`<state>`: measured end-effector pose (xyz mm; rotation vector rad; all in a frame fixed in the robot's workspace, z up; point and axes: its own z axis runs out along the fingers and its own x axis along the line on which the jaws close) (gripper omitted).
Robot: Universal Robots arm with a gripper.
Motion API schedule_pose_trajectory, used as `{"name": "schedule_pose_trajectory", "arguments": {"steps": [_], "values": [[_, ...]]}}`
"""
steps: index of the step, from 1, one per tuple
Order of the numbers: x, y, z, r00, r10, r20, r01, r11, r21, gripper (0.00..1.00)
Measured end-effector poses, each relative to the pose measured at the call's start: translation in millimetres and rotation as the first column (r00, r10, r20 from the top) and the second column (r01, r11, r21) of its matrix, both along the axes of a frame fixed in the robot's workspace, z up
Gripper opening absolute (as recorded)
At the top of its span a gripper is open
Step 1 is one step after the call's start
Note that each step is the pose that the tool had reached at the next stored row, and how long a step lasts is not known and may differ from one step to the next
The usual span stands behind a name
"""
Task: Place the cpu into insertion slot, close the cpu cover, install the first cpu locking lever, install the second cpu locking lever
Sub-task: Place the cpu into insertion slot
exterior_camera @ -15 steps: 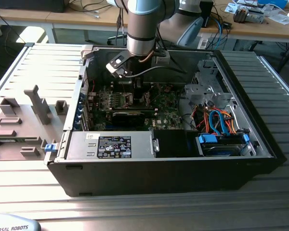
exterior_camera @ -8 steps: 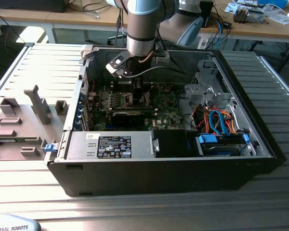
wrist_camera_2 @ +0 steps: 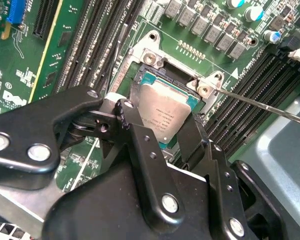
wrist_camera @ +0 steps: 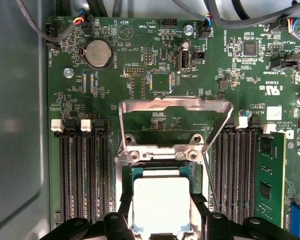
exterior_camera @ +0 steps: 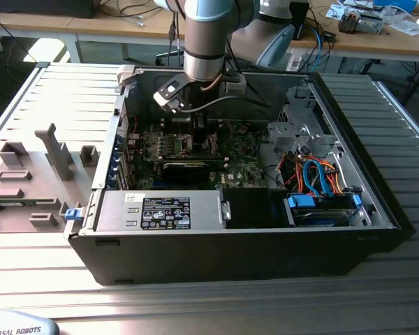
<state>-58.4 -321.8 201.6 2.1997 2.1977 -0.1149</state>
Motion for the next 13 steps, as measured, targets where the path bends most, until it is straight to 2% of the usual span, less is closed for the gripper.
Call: {"name": "schedule_pose_trajectory", "arguments": {"steps": [9, 13], "values": [[-0.2, -0.8, -0.1, 0.9998, -0.021, -0.0003, 0.021, 0.9998, 0.0, 0.54], [-0.2, -2.8, -0.1, 0.9995, -0.031, -0.0004, 0.031, 0.9995, 0.0053, 0.54]]}}
